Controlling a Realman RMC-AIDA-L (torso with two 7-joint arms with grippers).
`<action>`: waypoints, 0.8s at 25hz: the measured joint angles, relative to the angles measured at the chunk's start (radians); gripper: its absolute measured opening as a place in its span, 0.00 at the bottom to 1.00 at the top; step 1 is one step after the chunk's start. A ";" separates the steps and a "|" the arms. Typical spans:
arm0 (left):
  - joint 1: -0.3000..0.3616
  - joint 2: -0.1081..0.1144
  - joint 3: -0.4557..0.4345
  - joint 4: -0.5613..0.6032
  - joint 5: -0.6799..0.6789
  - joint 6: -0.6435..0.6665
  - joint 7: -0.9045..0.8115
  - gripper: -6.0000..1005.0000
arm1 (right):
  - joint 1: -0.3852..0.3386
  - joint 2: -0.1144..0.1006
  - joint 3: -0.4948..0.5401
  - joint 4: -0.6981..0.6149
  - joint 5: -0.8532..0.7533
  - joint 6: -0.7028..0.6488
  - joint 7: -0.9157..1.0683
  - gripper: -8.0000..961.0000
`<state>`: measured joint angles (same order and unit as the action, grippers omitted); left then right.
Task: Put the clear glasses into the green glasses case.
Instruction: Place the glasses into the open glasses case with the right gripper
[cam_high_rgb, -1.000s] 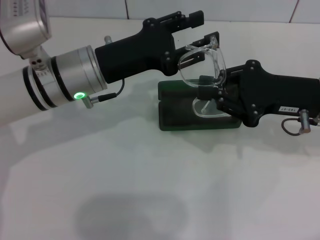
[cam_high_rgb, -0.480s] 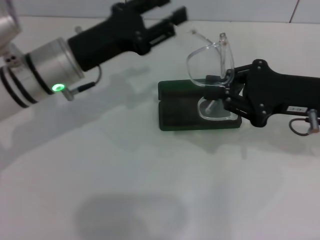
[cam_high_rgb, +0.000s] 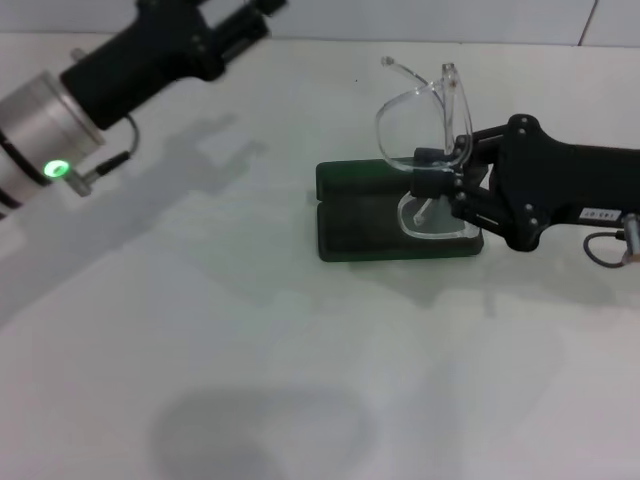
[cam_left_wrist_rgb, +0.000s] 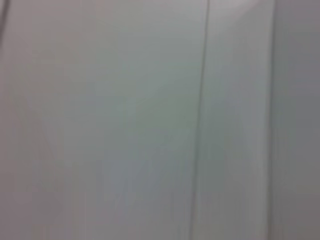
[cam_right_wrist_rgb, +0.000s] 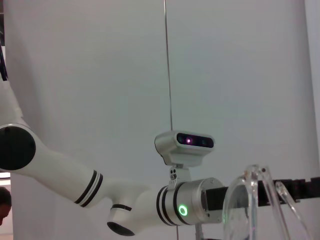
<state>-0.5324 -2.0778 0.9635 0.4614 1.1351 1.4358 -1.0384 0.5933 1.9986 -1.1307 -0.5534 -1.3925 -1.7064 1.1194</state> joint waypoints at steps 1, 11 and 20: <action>0.005 0.001 -0.024 0.000 -0.001 0.000 0.000 0.62 | 0.000 -0.003 0.000 -0.008 -0.001 0.004 0.012 0.13; 0.048 0.012 -0.157 -0.008 0.001 -0.077 -0.013 0.62 | 0.047 -0.022 -0.002 -0.255 -0.257 0.101 0.383 0.14; 0.047 0.005 -0.155 -0.010 0.007 -0.078 -0.014 0.62 | 0.320 0.011 -0.023 -0.370 -0.838 0.151 0.788 0.14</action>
<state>-0.4857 -2.0723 0.8082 0.4511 1.1418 1.3575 -1.0528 0.9136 2.0095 -1.1542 -0.9233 -2.2302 -1.5555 1.9070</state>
